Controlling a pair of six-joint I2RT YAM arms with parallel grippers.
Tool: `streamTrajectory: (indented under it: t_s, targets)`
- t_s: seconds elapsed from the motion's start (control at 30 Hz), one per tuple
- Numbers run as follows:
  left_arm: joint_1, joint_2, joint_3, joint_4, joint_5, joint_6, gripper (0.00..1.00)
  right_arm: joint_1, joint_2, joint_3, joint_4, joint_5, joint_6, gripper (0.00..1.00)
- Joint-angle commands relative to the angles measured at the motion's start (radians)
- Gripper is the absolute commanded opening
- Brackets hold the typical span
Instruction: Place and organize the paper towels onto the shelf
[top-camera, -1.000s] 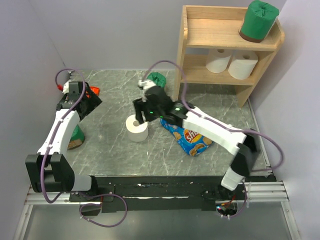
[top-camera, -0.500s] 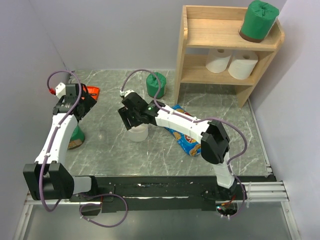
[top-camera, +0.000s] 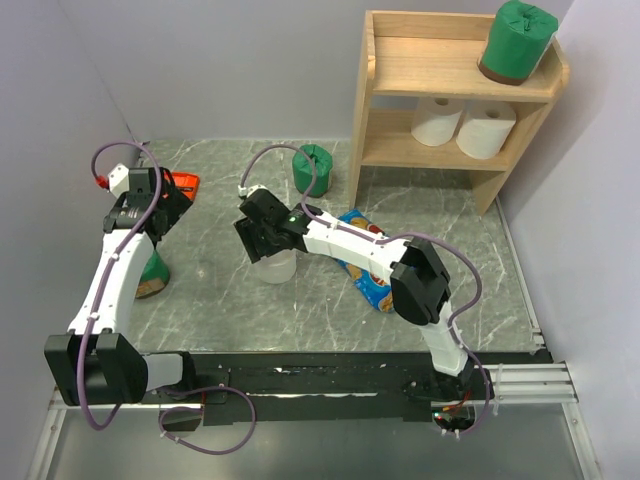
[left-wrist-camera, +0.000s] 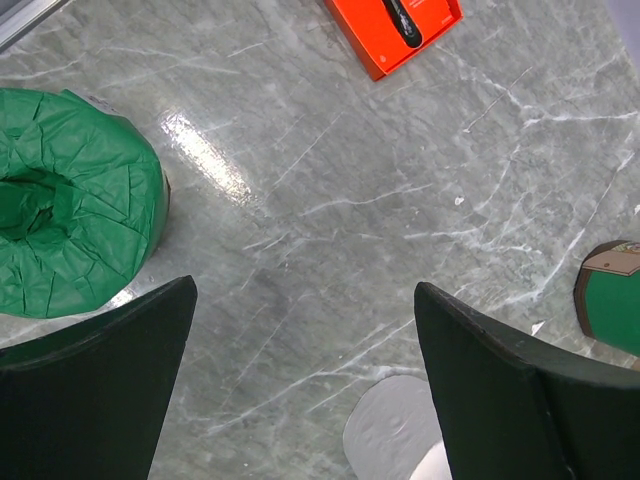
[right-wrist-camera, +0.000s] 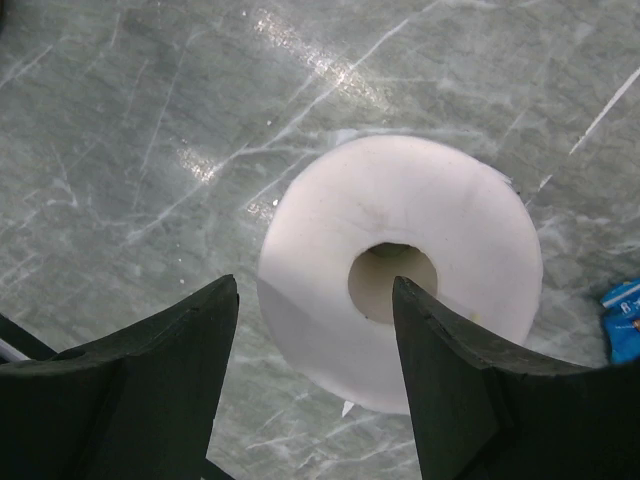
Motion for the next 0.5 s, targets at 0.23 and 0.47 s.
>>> streamTrajectory:
  t_s: [0.23, 0.47]
  targets:
    - [0.001, -0.042, 0.018, 0.026, 0.008, 0.017, 0.96, 0.015, 0.061, 0.068, 0.023, 0.028, 0.002, 0.7]
    - [0.0, -0.052, 0.015, 0.031, 0.005, 0.022, 0.96, 0.015, 0.061, 0.066, -0.006, 0.079, -0.061, 0.58]
